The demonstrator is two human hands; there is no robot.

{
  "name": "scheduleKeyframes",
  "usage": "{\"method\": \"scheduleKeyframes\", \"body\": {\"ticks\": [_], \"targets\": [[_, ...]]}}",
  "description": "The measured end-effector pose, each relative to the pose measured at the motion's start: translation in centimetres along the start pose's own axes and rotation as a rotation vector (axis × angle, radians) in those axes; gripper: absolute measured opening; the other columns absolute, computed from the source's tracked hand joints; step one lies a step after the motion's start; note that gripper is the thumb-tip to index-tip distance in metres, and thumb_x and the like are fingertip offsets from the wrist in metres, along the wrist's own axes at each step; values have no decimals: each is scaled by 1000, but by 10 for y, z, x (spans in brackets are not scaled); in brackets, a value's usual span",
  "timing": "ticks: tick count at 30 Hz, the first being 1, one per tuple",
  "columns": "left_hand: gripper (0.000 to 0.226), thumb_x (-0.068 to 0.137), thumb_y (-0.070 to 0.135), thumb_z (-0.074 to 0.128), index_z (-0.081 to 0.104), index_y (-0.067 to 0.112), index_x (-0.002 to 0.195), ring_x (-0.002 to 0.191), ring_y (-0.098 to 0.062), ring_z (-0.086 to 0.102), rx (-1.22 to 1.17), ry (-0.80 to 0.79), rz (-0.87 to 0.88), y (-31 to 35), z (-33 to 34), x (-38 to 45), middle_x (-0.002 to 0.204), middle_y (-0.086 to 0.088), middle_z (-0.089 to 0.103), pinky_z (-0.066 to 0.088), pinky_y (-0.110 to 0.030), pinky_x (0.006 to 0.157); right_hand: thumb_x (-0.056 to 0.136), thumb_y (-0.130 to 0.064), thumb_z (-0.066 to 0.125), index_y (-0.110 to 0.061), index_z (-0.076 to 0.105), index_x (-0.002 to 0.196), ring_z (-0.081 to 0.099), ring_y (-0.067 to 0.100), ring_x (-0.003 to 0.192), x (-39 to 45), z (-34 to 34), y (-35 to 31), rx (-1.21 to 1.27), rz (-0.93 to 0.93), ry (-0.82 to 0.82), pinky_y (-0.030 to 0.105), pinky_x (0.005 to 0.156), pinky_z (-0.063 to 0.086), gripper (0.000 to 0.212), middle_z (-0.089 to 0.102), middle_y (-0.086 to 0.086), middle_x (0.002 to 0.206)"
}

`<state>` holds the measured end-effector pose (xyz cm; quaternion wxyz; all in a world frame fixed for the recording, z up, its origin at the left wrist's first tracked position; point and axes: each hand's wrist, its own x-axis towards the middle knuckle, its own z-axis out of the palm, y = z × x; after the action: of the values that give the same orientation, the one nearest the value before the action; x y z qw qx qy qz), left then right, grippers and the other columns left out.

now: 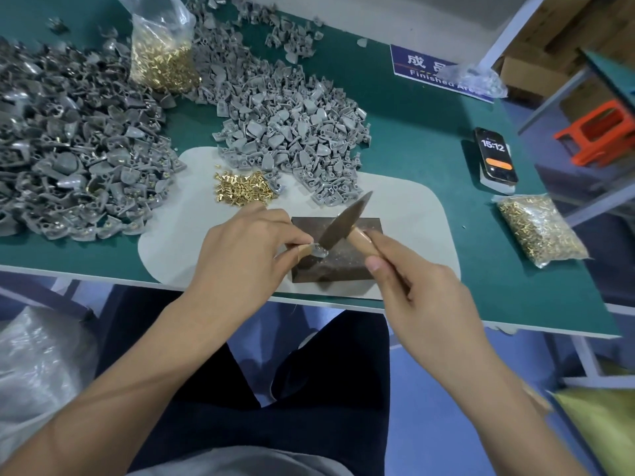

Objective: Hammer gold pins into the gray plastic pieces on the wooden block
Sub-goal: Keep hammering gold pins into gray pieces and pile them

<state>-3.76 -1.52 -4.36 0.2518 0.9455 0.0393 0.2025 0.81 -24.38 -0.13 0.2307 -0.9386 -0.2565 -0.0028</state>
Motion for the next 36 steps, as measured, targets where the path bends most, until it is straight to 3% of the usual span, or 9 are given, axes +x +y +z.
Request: {"method": "scheduleKeyframes", "body": {"ticks": [3, 7, 12, 20, 24, 27, 30, 32, 36], "targets": [[5, 87, 44, 73, 76, 42, 90, 84, -12, 51, -7, -7, -10, -1, 1, 0, 80, 18, 62, 44, -31, 53, 102, -54, 40, -56, 48, 133, 48, 11, 59, 0, -4, 0, 68, 19, 115, 29, 54, 45, 32, 58, -20, 73], [7, 87, 44, 73, 77, 41, 92, 86, -13, 53, -12, -9, -21, 0, 1, 1, 81, 18, 63, 46, -33, 55, 103, -54, 41, -54, 47, 136, 46, 8, 59, -2, 3, 1, 39, -1, -11, 32, 55, 41, 33, 55, -23, 67], [9, 87, 46, 72, 77, 42, 94, 89, -12, 53, -21, -23, -34, 0, 0, 1, 82, 19, 63, 48, -34, 58, 103, -49, 43, -51, 52, 137, 48, 5, 60, -1, -3, 0, 144, 0, 84, 22, 56, 42, 35, 56, -26, 72], [10, 88, 46, 73, 77, 42, 95, 89, -11, 52, -26, -36, -33, 0, -2, 3, 83, 20, 63, 44, -31, 57, 104, -45, 45, -54, 49, 137, 53, 8, 63, -3, 0, -4, 136, -14, 61, 30, 61, 48, 33, 65, -16, 80], [9, 87, 45, 73, 77, 43, 95, 91, -10, 51, -26, -48, -41, -1, -3, 4, 83, 22, 62, 41, -29, 57, 102, -53, 42, -64, 43, 133, 48, 4, 62, -1, -11, 2, -97, -24, -60, 25, 53, 43, 33, 55, -35, 70], [9, 88, 47, 71, 76, 43, 94, 91, -9, 51, -20, -54, -42, -1, -3, 4, 83, 22, 61, 40, -29, 58, 98, -57, 45, -76, 43, 122, 62, 15, 78, 9, -26, 21, -145, 138, 31, 33, 64, 48, 30, 65, -29, 82], [9, 89, 48, 70, 75, 44, 94, 92, -10, 52, -29, -54, -50, -1, -3, 4, 83, 21, 62, 44, -31, 60, 103, -35, 45, -49, 47, 139, 63, 29, 99, 25, -17, 47, -179, 309, 163, 40, 75, 44, 39, 68, -5, 111], [8, 89, 47, 70, 75, 44, 95, 93, -9, 52, -28, -59, -55, 0, -3, 3, 84, 21, 62, 43, -30, 60, 102, -22, 44, -32, 49, 145, 60, 38, 93, 30, -5, 63, -262, 366, 185, 42, 73, 41, 44, 63, 7, 111], [6, 91, 47, 68, 70, 47, 97, 87, -2, 51, -81, -79, -139, -1, 0, -2, 85, 21, 60, 38, -27, 62, 97, -9, 52, -35, 57, 142, 50, 37, 88, 28, 19, 70, -293, 390, 204, 41, 71, 38, 52, 57, 8, 107]]}}
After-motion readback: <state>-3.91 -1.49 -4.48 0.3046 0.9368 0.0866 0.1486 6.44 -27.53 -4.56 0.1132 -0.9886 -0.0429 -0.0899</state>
